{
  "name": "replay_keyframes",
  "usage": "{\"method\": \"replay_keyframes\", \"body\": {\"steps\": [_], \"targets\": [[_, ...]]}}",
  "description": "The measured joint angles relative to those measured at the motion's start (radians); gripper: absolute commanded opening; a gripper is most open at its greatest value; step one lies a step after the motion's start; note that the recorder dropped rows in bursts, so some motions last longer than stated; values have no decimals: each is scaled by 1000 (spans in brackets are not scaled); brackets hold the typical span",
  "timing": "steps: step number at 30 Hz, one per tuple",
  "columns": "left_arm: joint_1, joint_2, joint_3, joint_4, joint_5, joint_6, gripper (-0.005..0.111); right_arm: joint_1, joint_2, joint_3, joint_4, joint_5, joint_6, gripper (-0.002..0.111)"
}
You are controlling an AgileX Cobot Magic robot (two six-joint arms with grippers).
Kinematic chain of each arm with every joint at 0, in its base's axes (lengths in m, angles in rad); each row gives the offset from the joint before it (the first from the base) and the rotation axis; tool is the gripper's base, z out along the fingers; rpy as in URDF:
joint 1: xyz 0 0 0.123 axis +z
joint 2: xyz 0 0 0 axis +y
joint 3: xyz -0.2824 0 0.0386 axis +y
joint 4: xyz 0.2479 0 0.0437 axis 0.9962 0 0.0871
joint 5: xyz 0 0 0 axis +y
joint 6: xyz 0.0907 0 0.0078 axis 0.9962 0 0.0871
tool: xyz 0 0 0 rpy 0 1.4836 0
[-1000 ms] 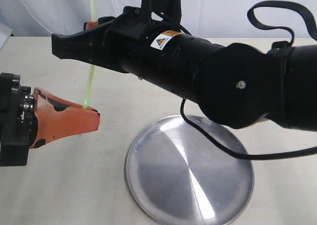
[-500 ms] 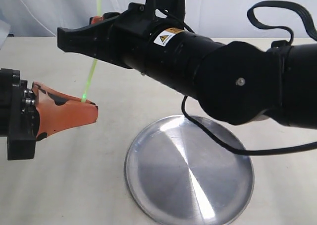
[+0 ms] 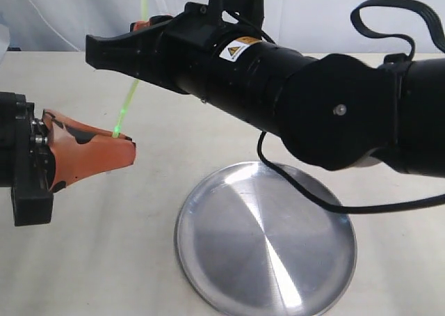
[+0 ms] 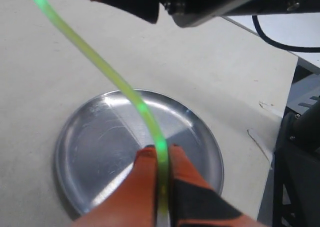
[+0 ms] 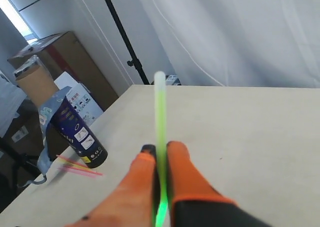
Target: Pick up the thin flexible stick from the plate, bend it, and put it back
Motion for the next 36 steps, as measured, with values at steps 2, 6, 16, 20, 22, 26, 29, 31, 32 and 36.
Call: {"method": "replay_keyframes", "body": {"steps": [2, 6, 16, 20, 22, 26, 29, 31, 32, 36], "targets": [[-4, 0, 0, -17, 0, 21, 0, 0, 0, -1, 2, 0, 0, -1], [-4, 0, 0, -54, 0, 60, 0, -4, 0, -1, 7, 4, 0, -1], [-4, -8, -5, -126, -19, 102, 0, -8, 11, -1, 15, 69, 0, -1], [-4, -16, -11, -150, -69, 104, 0, -8, 12, 1, 18, 109, 0, -1], [-4, -16, -11, -150, -93, 104, 0, -8, 14, 1, 18, 115, 0, -1], [-4, -16, -11, -142, -211, 105, 0, -8, 18, 1, 18, 137, 0, -1], [-4, -16, -11, -142, -307, 105, 0, -6, 18, 1, 16, 152, 0, -1], [-2, -13, -11, -140, -339, 106, 0, -2, 18, 1, 16, 152, 0, -1], [-2, -13, -11, -134, -353, 106, 0, -2, 18, 1, 14, 154, 0, -1], [-2, -13, -11, -134, -370, 106, 0, -2, 18, 1, 14, 156, 0, -1]]}}
